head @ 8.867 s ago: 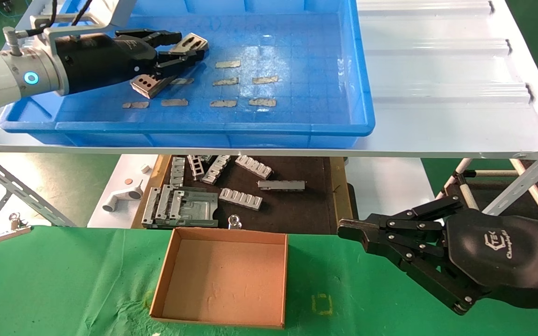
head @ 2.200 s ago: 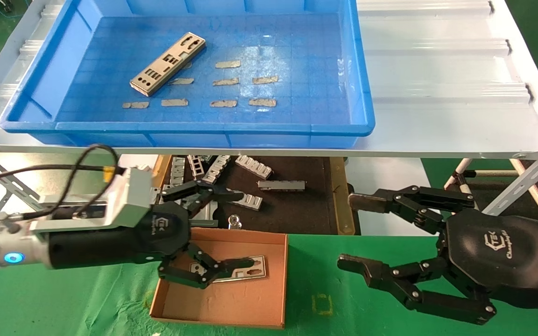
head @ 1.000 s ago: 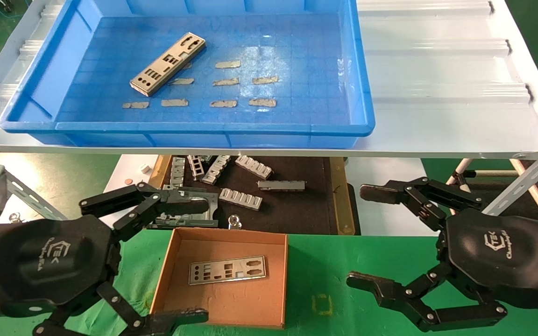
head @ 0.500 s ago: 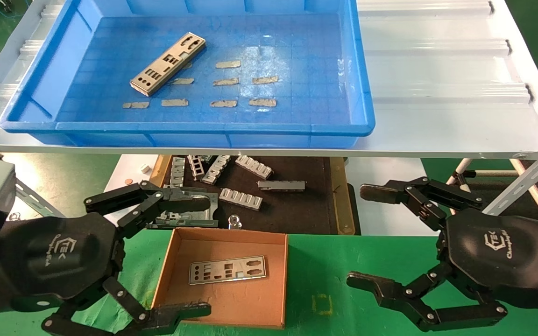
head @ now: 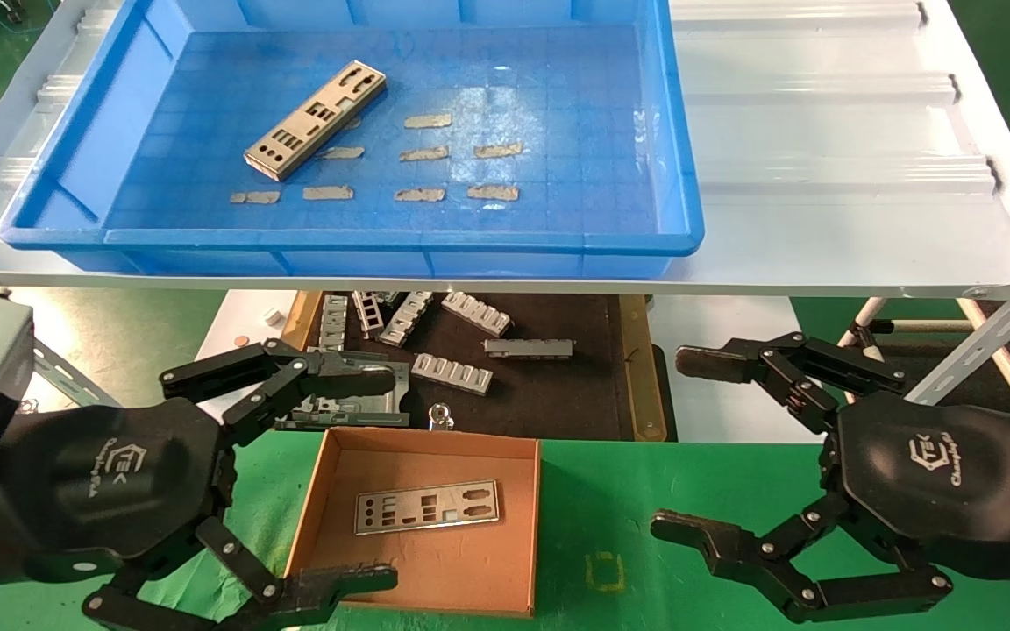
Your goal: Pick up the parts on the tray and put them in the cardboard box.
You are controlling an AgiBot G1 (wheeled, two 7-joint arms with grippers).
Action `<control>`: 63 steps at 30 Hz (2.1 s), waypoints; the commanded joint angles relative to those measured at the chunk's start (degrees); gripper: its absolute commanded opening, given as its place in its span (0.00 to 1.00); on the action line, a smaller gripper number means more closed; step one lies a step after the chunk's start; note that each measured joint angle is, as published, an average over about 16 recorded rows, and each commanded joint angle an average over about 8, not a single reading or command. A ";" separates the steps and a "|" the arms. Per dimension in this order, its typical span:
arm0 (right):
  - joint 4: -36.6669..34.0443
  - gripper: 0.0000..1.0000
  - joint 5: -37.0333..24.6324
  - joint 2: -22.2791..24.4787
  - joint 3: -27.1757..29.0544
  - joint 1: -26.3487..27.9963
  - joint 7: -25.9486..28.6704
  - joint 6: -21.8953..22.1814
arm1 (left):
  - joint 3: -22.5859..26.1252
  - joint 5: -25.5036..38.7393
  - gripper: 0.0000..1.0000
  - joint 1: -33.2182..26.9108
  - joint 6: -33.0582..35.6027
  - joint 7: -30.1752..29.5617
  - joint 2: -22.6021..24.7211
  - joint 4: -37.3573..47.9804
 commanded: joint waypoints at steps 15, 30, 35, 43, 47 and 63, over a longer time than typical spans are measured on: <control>0.00 1.00 0.00 0.00 0.00 0.00 0.00 0.00 | 0.08 0.06 1.00 -0.06 -0.02 0.06 0.06 0.10; 0.00 1.00 0.00 0.00 0.00 0.00 0.00 0.00 | 0.12 0.07 1.00 -0.09 -0.02 0.09 0.08 0.15; 0.00 1.00 0.00 0.00 0.00 0.00 0.00 0.00 | 0.12 0.07 1.00 -0.09 -0.02 0.09 0.08 0.16; 0.00 1.00 0.00 0.00 0.00 0.00 0.00 0.00 | 0.12 0.07 1.00 -0.09 -0.02 0.09 0.08 0.16; 0.00 1.00 0.00 0.00 0.00 0.00 0.00 0.00 | 0.12 0.07 1.00 -0.09 -0.02 0.09 0.08 0.16; 0.00 1.00 0.00 0.00 0.00 0.00 0.00 0.00 | 0.12 0.06 1.00 -0.09 -0.02 0.09 0.08 0.16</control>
